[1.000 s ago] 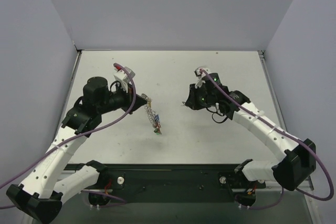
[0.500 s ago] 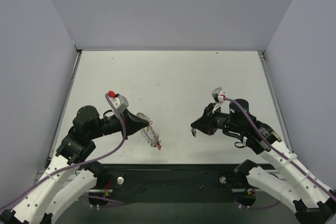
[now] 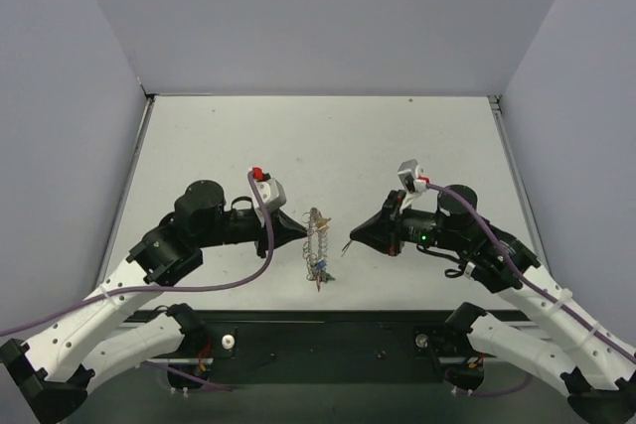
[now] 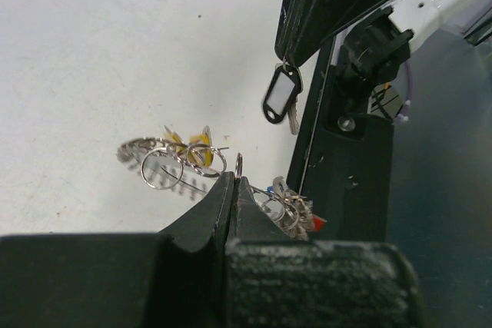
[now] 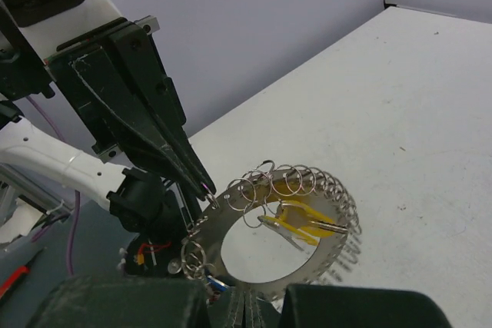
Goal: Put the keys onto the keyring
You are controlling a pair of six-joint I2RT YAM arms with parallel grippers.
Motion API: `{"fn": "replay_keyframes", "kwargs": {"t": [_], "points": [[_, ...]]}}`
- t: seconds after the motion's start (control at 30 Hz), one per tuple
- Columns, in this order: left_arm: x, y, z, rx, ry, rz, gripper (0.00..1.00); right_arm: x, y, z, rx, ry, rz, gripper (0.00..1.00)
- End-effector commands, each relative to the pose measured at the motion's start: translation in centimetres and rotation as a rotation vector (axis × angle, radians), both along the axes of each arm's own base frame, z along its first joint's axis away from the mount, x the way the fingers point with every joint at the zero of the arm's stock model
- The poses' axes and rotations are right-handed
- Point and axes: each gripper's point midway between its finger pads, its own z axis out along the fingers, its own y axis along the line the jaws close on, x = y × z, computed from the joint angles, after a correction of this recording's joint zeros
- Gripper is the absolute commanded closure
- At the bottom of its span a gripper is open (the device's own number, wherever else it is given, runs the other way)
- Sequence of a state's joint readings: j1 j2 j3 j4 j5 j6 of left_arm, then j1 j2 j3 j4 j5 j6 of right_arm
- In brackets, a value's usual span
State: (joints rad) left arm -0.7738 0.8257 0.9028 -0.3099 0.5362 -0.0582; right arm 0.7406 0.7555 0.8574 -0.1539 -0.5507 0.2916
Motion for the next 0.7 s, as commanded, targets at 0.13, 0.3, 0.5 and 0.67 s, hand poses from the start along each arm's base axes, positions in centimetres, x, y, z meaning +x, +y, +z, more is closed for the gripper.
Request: {"fn": "replay_keyframes", "kwargs": {"t": [0.13,0.3,0.5,0.67], "points": [[2.8,-0.3,5.7,-0.071,-0.301,0.06,1.0,0.0,2.5,2.5,-0.006,-0.105,0.186,1.0],[3.0,-2.3,1.5,-0.014,-0.27,-0.049,1.0,-0.4,3.3,2.9,0.002,-0.126,0.262,1.0],[2.0,-1.2,2.7,-0.115,-0.375,-0.014,1.0,-0.7,3.2,3.0,0.007,-0.133,0.276,1.0],[1.5,-1.1,3.0,-0.112,-0.388,-0.035,1.0,-0.3,3.9,3.3,0.017,-0.128,0.279,1.0]]}}
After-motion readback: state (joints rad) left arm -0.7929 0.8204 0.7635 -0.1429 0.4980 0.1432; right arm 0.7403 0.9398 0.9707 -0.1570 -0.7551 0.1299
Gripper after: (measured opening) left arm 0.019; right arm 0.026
